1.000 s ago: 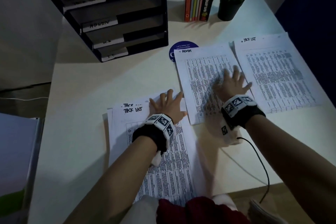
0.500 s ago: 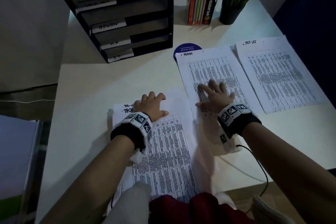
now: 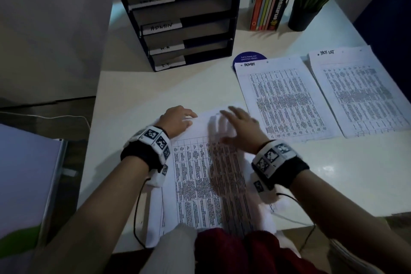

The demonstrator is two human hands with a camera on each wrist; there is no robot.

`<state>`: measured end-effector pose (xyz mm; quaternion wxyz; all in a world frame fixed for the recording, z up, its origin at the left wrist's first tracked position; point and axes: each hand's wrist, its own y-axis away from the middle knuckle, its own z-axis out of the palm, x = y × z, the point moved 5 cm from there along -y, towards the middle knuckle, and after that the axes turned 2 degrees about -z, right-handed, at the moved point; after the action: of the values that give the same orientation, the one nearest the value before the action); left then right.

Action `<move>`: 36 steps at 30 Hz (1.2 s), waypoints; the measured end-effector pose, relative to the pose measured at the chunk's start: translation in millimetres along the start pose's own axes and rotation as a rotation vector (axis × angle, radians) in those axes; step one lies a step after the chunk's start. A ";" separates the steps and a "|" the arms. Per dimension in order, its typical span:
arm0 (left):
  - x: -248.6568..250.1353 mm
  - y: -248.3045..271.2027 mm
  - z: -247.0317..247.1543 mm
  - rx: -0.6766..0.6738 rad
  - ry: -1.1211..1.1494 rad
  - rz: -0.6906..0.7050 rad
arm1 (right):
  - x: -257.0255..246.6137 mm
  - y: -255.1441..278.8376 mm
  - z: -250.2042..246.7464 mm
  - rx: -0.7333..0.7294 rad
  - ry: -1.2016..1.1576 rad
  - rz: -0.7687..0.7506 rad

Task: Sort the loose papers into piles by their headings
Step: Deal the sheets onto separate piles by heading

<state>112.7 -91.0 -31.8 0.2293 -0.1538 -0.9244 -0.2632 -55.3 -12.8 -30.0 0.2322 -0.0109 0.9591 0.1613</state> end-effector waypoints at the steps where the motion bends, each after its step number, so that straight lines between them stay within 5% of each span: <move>1: -3.2 2.5 -3.6 0.015 0.023 0.013 | -10.6 0.3 9.3 -0.032 0.023 -0.028; 11: -27.1 21.6 -11.9 0.228 0.276 -0.011 | -16.8 -18.3 20.5 -0.098 0.239 0.032; 18: -48.7 27.2 -11.3 0.452 0.213 -0.188 | -30.9 -5.0 17.6 0.018 0.400 -0.053; 26: -51.0 41.7 -8.2 0.419 0.331 -0.213 | -49.3 10.1 23.4 -0.023 0.592 -0.224; 32: -42.7 54.0 -7.2 0.472 0.186 -0.104 | -67.6 13.7 27.2 0.065 0.540 -0.288; 36: -35.3 58.5 -4.9 0.386 0.322 -0.085 | -84.9 8.8 33.4 0.080 0.415 -0.398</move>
<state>168.0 -51.8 -21.5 0.3874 -0.0242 -0.9147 -0.1125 34.3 1.5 -17.3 0.0582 -0.2223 0.9708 0.0690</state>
